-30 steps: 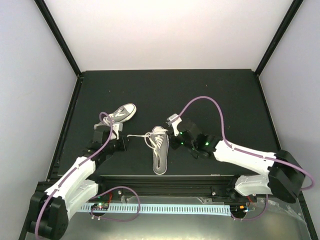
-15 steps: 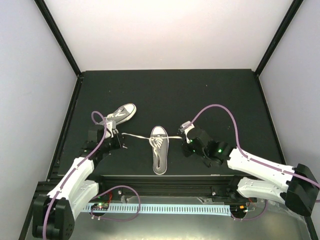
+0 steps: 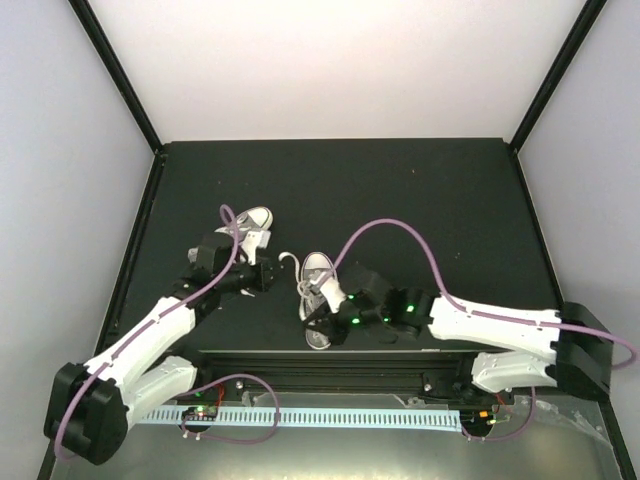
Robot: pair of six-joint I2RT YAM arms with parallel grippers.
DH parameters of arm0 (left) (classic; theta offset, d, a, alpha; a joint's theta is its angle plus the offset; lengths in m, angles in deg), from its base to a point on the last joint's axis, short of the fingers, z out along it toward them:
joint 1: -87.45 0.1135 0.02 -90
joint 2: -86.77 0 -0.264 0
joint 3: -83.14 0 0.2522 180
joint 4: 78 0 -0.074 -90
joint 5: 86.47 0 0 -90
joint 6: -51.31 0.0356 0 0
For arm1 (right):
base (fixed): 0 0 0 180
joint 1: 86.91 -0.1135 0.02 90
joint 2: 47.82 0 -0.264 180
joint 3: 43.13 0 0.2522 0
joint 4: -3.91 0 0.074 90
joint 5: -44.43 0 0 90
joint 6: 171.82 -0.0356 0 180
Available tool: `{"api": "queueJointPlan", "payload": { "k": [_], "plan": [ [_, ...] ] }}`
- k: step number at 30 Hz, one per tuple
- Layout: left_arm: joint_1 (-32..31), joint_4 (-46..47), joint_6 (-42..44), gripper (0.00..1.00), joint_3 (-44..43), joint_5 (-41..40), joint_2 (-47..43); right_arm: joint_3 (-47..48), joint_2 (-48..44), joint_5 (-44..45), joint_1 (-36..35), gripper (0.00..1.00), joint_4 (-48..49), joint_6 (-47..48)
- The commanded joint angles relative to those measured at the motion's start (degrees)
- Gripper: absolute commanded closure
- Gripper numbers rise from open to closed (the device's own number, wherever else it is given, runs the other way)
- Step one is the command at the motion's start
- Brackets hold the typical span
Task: Tie the shoes
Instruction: Cross the shoelace with the shoelace, then tie the shoelace on the shoe.
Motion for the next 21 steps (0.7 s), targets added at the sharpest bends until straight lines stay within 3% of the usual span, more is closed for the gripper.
{"api": "queueJointPlan", "payload": {
  "k": [1, 2, 5, 8, 12, 18, 21],
  "plan": [
    [-4.3, 3.8, 4.0, 0.98, -7.5, 3.8, 2.7, 6.1, 7.2, 1.6, -5.9, 0.96, 5.2, -1.6],
    [-4.7, 3.6, 4.5, 0.99, -8.6, 4.5, 3.4, 7.4, 8.5, 2.4, -6.7, 0.85, 5.1, -1.5],
    [-5.6, 3.4, 5.7, 0.99, -10.9, 6.0, 4.4, 9.1, 8.5, 9.1, -7.7, 0.37, 2.6, -1.1],
    [-6.3, 3.6, 7.0, 0.98, -11.0, 7.3, 3.7, 7.5, 2.7, 21.6, -6.7, 0.14, -1.1, -2.0],
    [-6.8, 2.7, 9.2, 0.98, -10.6, 10.2, 4.0, 1.4, -6.4, 19.2, 1.8, 0.08, 1.4, 0.8],
    [-9.6, 1.6, 11.9, 0.98, -10.4, 13.2, 3.8, -1.8, -10.1, -3.8, 14.6, 0.14, 8.2, 7.6],
    [-10.7, 0.7, 12.9, 0.99, -10.5, 13.2, 2.9, -1.2, -8.4, -12.7, 17.8, 0.19, 12.4, 8.3]
  ]
}}
